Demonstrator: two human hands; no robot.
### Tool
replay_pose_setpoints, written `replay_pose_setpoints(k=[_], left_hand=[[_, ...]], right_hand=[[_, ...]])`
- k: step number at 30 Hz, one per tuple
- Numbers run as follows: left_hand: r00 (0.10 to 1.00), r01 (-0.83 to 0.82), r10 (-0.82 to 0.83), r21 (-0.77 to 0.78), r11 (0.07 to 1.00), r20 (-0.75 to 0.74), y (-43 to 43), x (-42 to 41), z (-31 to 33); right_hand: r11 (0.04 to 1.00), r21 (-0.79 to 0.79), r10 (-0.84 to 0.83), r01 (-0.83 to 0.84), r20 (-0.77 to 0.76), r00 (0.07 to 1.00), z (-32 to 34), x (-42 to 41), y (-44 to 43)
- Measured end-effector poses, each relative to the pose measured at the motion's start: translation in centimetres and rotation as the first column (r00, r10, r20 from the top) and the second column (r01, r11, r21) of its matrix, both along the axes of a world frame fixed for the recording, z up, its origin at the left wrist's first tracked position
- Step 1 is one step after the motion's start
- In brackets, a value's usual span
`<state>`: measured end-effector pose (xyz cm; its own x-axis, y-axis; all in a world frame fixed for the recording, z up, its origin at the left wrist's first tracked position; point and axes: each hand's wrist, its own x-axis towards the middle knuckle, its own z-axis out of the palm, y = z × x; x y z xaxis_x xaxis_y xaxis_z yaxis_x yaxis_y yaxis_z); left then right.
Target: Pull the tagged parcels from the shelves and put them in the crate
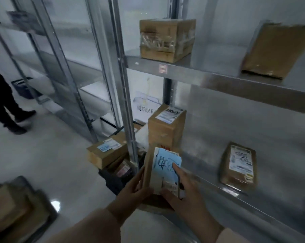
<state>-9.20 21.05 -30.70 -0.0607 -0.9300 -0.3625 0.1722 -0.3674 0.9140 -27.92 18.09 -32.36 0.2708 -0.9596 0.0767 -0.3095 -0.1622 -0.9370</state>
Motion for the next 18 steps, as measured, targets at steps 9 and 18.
replay_pose_setpoints(k=[9,18], left_hand=[[0.978,-0.206,0.205,0.210,0.956,0.028,-1.2,12.5,-2.9],[0.943,-0.330,0.311,0.220,0.918,0.118,-8.2,21.0,-9.9]], right_hand=[[0.961,0.207,0.183,-0.183,0.018,0.983,-3.9,12.3,-3.4],[0.891,0.349,0.313,-0.291,-0.008,0.950,-8.7,18.7,-11.2]])
